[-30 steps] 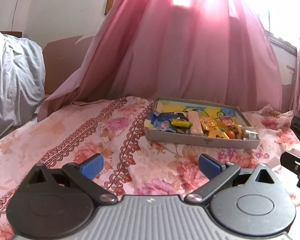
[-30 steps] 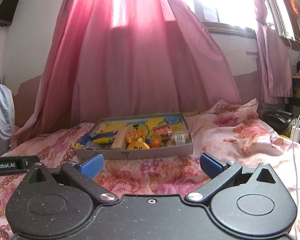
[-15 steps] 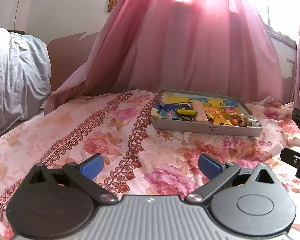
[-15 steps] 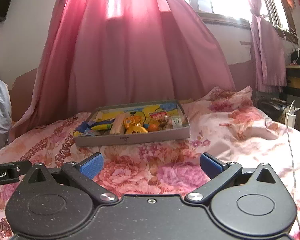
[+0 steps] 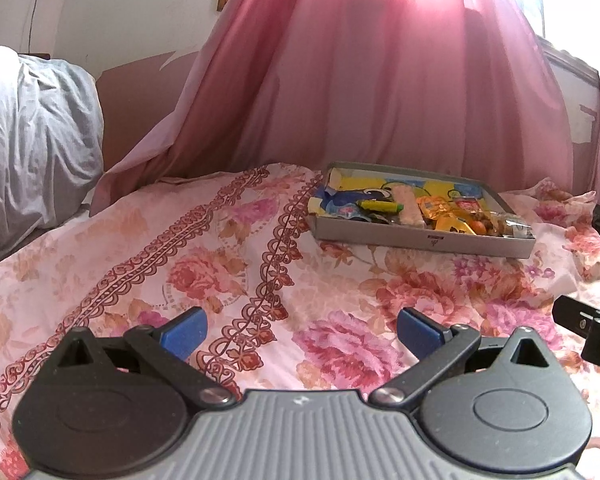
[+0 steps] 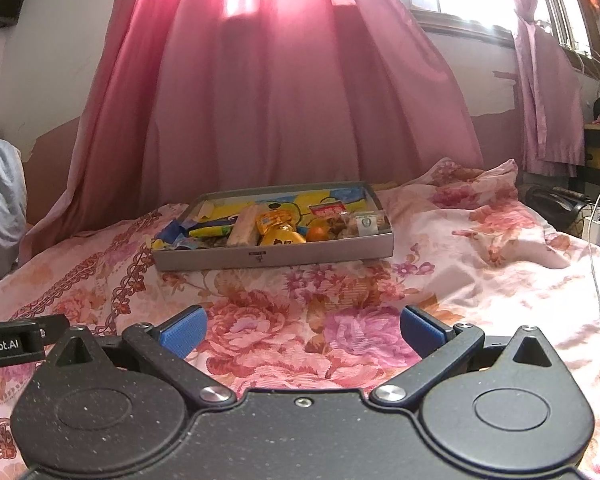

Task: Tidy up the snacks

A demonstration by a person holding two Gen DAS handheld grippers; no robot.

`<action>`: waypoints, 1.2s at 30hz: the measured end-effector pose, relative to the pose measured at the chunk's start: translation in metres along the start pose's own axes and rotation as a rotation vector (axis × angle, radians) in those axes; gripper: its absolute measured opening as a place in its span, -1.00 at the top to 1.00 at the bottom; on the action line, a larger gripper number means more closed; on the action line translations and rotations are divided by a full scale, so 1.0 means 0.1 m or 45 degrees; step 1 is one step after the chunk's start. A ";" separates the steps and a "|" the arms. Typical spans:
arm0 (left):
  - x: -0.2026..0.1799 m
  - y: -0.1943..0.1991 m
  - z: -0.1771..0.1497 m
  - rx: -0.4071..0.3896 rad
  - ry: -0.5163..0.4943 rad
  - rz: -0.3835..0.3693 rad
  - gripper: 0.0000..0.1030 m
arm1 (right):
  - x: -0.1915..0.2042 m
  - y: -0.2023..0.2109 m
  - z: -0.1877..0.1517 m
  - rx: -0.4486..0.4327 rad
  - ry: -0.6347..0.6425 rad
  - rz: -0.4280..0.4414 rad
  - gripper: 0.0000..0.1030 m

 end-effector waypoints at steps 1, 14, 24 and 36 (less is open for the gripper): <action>0.01 0.00 0.00 0.001 0.003 0.001 -0.99 | 0.00 -0.01 0.00 0.001 0.001 0.002 -0.99; 0.06 -0.05 -0.02 0.019 0.039 0.006 -0.99 | 0.04 -0.04 -0.02 0.016 0.025 0.007 -0.99; 0.04 -0.03 -0.01 0.013 0.032 0.008 -0.99 | 0.04 -0.04 -0.02 0.018 0.026 0.008 -0.99; 0.03 -0.02 0.00 0.041 -0.012 0.031 -0.99 | 0.05 -0.05 -0.03 0.024 0.034 0.019 -0.99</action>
Point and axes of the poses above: each gripper's, at about its wrist camera, not at the fingertips, and y roughly against the way its jaws point, x to its left, z to its top, the point moved 4 cm from there along -y, roughly the way its jaws point, and after that the axes turned 4 degrees about -z, right-handed, at the moved point
